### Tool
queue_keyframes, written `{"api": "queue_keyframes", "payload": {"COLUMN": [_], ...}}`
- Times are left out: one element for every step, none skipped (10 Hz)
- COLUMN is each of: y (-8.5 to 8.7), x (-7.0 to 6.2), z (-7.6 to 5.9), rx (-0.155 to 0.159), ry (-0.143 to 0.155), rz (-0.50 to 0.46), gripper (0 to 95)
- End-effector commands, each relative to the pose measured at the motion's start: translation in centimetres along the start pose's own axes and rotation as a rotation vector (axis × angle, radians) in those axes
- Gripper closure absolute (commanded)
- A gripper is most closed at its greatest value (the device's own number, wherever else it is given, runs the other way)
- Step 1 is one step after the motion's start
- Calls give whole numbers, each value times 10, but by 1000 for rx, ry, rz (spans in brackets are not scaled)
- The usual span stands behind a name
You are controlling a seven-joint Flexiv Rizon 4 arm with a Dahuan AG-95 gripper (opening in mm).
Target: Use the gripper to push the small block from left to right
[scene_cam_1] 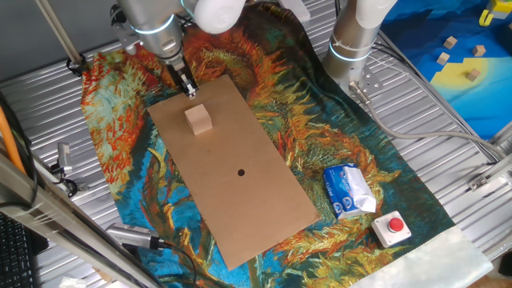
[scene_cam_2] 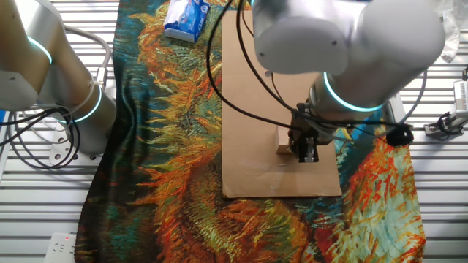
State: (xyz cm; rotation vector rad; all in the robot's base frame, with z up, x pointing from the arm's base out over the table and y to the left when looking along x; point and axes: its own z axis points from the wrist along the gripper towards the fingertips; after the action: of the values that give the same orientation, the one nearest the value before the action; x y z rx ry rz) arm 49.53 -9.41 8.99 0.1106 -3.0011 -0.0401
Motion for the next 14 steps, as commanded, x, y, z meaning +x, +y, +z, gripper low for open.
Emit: {"api": "queue_keyframes", "payload": {"y": [-1,-2,-2,-2,-2,-2,-2,-2,-2,-2,-3,-3,-3,-3], "x": [-1,-3,-4,-5,-6,-6,-7,-7,-7,-7,-7,-8,-8,-8], "z": [6,11,16,17,20,21,22,22,24,24,25,25,25,25], "rx": [4,3,2,3,4,3,4,4,4,4,4,4,3,4], "ry": [1,-1,-6,-6,-6,-9,-9,-9,-9,-10,-10,-10,-11,-10], "rz": [12,15,21,25,28,29,32,32,33,36,36,36,36,37], "gripper": [950,950,950,950,950,950,950,950,950,950,950,950,950,950]}}
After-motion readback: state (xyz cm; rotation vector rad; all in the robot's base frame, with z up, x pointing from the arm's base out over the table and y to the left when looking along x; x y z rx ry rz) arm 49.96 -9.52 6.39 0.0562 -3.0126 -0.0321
